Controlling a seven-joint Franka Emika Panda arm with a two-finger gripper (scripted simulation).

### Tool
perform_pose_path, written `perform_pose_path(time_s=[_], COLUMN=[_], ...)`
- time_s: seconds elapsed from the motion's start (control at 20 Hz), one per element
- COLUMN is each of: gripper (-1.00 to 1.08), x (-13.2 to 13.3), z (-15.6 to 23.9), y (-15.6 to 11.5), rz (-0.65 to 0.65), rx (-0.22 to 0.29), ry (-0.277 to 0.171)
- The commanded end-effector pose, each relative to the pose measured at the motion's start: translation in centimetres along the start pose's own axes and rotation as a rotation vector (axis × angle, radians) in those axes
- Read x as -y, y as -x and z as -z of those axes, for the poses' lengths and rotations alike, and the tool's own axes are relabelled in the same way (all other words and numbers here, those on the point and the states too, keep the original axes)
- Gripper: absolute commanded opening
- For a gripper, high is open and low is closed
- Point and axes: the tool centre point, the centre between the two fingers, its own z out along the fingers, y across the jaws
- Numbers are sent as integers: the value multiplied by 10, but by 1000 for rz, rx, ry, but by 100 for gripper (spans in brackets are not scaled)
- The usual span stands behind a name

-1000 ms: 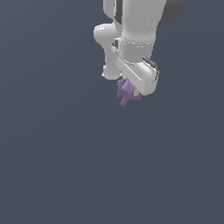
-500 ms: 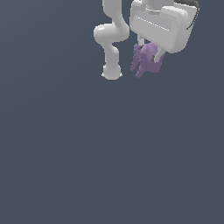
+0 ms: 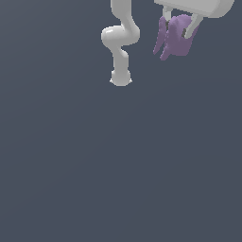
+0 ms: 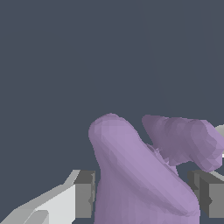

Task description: Pick up the object and move it to a goal position.

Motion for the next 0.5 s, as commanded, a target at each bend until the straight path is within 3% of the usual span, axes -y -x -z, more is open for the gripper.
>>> perform_pose_path(time_s=[0.0, 0.45], gripper=[-100, -100], x=[0, 1], z=[9, 14], y=[4, 7], rz=[0, 0], rx=[0, 0], ry=[1, 1])
